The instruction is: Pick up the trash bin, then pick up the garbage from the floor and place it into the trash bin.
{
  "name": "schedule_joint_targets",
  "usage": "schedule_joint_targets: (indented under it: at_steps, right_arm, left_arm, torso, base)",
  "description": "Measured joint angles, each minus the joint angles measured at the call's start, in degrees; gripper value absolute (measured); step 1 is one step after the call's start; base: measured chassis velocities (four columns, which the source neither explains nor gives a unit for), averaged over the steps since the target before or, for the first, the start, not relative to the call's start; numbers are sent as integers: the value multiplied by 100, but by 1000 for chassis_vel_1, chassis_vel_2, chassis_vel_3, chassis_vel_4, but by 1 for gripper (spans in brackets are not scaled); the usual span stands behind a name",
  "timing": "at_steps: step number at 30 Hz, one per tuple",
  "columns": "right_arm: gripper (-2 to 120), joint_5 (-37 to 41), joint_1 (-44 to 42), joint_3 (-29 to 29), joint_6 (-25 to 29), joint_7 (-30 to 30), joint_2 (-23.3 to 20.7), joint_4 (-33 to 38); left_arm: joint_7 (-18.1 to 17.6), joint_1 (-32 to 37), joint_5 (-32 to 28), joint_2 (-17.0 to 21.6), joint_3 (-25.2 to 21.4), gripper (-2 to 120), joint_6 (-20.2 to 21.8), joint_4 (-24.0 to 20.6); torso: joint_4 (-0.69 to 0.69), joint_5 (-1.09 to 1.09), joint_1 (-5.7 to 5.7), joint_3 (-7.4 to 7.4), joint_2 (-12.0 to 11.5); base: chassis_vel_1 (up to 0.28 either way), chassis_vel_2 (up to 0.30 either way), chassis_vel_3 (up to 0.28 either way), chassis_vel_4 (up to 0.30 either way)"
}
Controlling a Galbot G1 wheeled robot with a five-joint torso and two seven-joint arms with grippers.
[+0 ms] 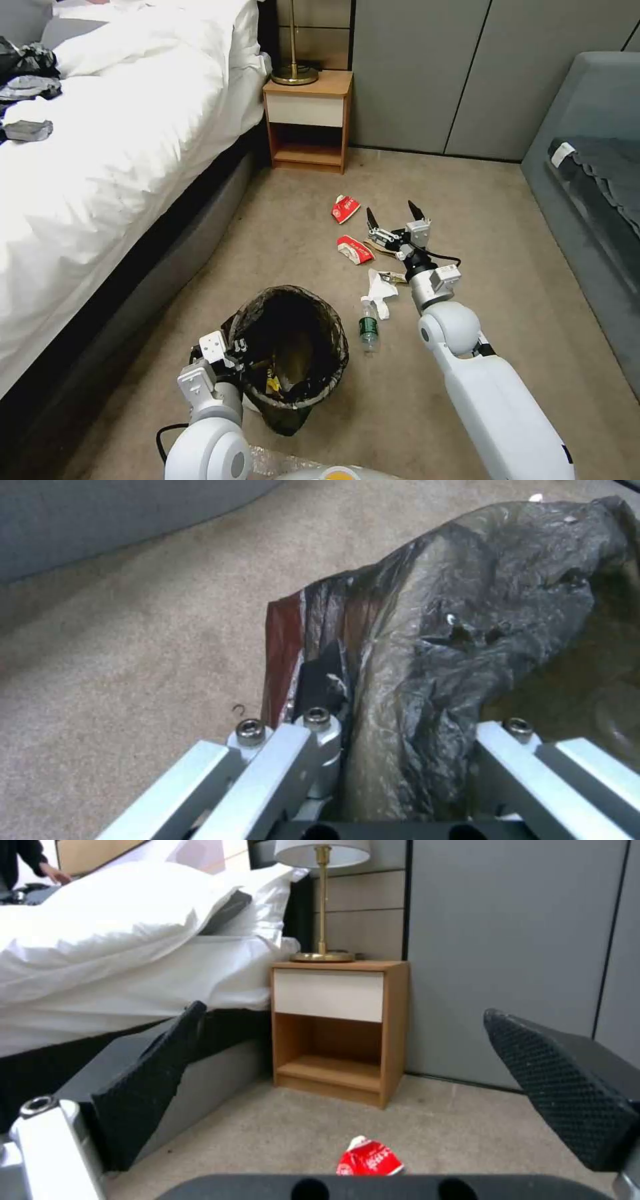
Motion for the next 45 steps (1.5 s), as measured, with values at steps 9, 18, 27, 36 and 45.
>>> schedule_joint_targets:
  at_steps: [9,18,27,36,45]
  right_arm:
    - [100,0,1,-1,0,0,-1,0]
    - [100,0,2,-1,0,0,-1,-2]
    - [100,0,1,-1,0,0,-1,-3]
    - [100,-46,83,-115,-1,38,10,-238]
    - [100,-424,560,-843,-10,350,132,-1656]
  left_arm:
    - [0,0,0,0,0,75,0,0]
    - [0,0,0,0,0,75,0,0]
    - [0,0,0,0,0,75,0,0]
    - [0,0,0,0,1,75,1,0]
    - [0,0,0,0,-1,75,1,0]
  torso:
    - [0,0,0,0,0]
    - [-1,0,0,0,0]
    - [-1,0,0,0,0]
    - [-2,-3,0,0,0]
    - [-1,0,0,0,0]
  base:
    - [0,0,0,0]
    - [0,0,0,0]
    - [0,0,0,0]
    - [0,0,0,0]
    - [0,0,0,0]
